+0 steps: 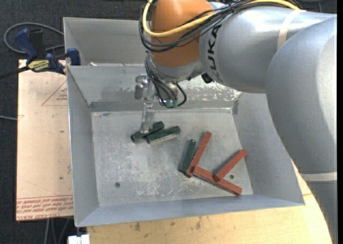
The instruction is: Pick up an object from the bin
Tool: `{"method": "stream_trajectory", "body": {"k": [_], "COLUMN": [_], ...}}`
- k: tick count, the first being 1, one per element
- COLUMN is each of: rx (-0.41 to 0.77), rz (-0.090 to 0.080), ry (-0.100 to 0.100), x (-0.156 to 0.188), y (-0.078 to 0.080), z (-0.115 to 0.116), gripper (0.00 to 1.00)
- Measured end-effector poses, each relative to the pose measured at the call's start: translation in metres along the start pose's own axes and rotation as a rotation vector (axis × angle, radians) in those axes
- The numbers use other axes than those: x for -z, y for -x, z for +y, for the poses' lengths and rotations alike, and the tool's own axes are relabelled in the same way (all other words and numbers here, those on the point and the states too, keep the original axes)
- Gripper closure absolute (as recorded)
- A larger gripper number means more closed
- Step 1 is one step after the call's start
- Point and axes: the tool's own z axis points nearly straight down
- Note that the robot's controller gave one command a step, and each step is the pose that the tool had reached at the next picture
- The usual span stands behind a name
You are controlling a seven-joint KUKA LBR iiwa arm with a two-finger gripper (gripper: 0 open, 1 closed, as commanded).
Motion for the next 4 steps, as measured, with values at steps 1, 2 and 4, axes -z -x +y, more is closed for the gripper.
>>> {"method": "stream_trajectory", "body": {"k": [1, 2, 4], "rx": [0.046, 0.052, -0.003], "rz": [-0.001, -0.013, -0.008], "ry": [-0.002, 0.001, 0.001], "x": [-0.117, -0.08, -0.114], "y": [-0.013, 0.002, 0.006], "z": [-0.078, -0.067, -0.056], "gripper": [0.0, 0.0, 0.0]}}
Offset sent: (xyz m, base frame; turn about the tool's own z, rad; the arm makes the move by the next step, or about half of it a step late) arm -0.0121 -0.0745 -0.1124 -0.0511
